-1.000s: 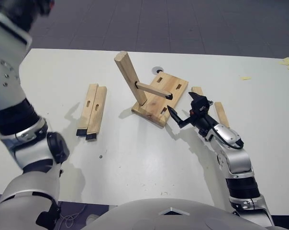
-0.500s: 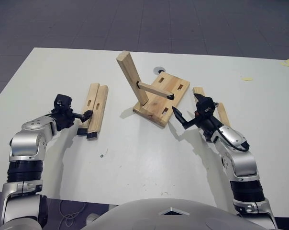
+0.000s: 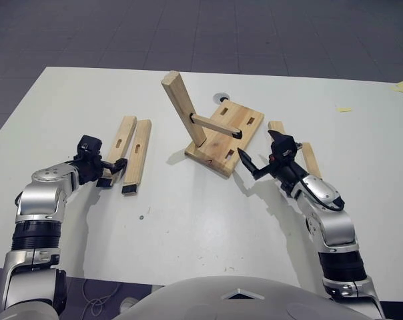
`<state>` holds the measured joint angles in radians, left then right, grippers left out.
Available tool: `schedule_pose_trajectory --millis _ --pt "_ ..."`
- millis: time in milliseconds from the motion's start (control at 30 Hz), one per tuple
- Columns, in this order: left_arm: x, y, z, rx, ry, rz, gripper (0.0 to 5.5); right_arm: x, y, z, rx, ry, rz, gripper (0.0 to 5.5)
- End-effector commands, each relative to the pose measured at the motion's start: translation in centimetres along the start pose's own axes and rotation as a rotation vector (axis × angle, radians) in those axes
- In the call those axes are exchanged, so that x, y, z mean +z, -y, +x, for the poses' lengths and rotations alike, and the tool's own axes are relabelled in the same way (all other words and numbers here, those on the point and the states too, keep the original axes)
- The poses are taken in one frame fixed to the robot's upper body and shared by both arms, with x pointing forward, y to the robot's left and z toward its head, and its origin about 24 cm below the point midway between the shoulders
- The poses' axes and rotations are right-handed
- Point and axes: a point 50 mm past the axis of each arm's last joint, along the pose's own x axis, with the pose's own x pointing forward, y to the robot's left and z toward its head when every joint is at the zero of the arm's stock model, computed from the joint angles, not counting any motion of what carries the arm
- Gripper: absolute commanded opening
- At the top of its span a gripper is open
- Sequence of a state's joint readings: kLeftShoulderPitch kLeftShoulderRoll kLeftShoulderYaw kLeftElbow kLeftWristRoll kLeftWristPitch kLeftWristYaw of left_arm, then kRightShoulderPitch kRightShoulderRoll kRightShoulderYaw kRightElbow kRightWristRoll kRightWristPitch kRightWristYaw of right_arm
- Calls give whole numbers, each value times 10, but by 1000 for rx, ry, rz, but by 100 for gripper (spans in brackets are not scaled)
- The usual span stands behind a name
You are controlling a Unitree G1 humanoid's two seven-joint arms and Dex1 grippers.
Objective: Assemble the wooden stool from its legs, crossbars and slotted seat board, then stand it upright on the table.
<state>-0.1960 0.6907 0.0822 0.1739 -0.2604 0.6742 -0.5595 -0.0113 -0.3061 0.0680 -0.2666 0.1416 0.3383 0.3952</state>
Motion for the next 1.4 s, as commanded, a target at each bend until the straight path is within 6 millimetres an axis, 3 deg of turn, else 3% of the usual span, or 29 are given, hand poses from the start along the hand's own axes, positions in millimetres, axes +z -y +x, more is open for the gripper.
schedule_pose_trajectory --millis 33,433,600,667,800,900,1000,1067,1133,1233,1400 --pt "-23 2 -2 -33 -118 -9 403 2 2 0 -14 4 0 540" --pt "-20 6 -2 -69 -125 57 206 3 3 2 -22 8 1 540" --pt "-8 4 -3 -52 -64 67 205 4 4 2 -28 10 -1 540" --pt "14 1 -2 2 54 80 205 6 9 3 -49 21 4 540" --pt "106 -2 -18 197 481 203 205 36 44 6 -183 157 163 540" --pt "179 19 -49 165 793 317 205 99 75 6 -185 396 310 540" --pt "225 53 -74 17 980 476 205 172 73 2 57 684 562 540" --pt "245 75 -84 -72 1048 609 205 201 61 2 208 780 698 540" --pt "257 91 -92 -162 1089 687 205 213 45 6 307 789 742 540" --pt "262 111 -92 -294 1101 726 205 216 29 13 378 759 796 540" --pt "251 133 -81 -436 1063 768 205 210 12 23 408 695 837 540"
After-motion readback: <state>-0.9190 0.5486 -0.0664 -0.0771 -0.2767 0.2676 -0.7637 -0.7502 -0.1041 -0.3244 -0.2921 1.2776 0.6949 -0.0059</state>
